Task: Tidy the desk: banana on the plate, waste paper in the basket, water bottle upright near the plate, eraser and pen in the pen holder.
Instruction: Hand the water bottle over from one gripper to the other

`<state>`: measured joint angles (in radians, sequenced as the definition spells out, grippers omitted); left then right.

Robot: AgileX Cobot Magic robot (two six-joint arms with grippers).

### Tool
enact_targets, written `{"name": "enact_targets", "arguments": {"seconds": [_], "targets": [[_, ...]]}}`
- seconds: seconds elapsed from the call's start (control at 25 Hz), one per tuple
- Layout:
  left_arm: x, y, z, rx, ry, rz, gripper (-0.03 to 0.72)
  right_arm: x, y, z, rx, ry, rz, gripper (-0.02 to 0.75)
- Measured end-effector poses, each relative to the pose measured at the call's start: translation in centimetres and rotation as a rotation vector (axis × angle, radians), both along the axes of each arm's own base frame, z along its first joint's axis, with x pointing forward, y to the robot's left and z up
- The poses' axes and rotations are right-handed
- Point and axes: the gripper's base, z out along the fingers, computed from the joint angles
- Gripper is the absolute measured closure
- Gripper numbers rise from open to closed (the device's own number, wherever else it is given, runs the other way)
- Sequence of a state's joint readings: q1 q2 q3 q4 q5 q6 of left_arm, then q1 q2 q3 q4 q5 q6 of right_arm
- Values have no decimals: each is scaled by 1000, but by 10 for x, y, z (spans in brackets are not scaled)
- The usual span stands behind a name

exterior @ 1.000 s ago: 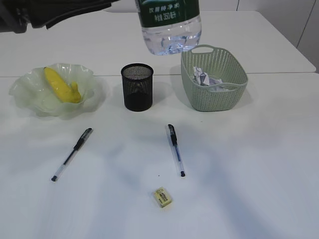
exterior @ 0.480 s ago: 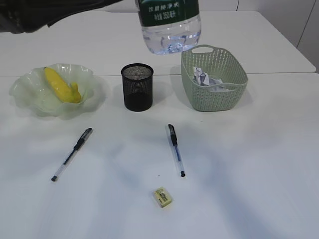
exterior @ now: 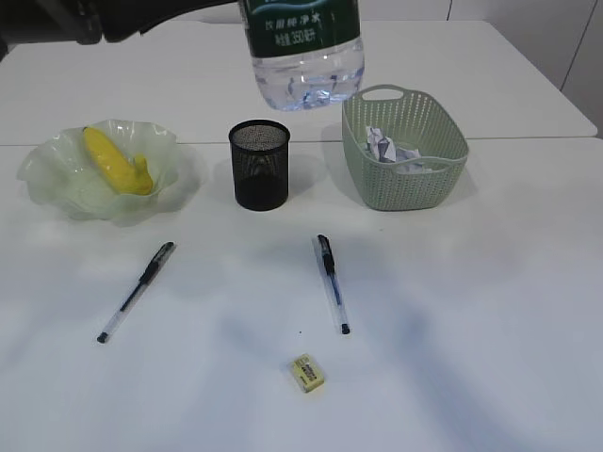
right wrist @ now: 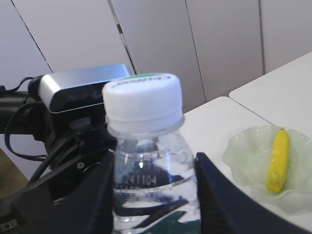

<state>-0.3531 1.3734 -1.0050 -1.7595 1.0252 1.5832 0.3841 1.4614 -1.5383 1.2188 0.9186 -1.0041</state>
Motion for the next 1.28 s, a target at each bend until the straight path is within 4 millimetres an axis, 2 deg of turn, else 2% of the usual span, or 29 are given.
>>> {"name": "enact_targets", "arguments": {"seconds": [0.2,0.48,0.76,0.92,1.12,1.28], "targets": [[11,-5,-3,5,8,-6,3,0,0,0,0,-3,3,438],[17,-25,-7,9,17,-60,9,0,0,0,-2,-6,5,438],[23,-29,-8,11,13,-63,29,0,0,0,-5,-13,8,440],[23,-29,-7,10,11,-63,94,0,0,0,-6,-13,8,440],[23,-29,-7,10,8,-65,228,0,1,-1,-8,-14,9,440],[23,-29,-7,10,8,-65,283,1,0,-1,-8,-18,8,441]]}}
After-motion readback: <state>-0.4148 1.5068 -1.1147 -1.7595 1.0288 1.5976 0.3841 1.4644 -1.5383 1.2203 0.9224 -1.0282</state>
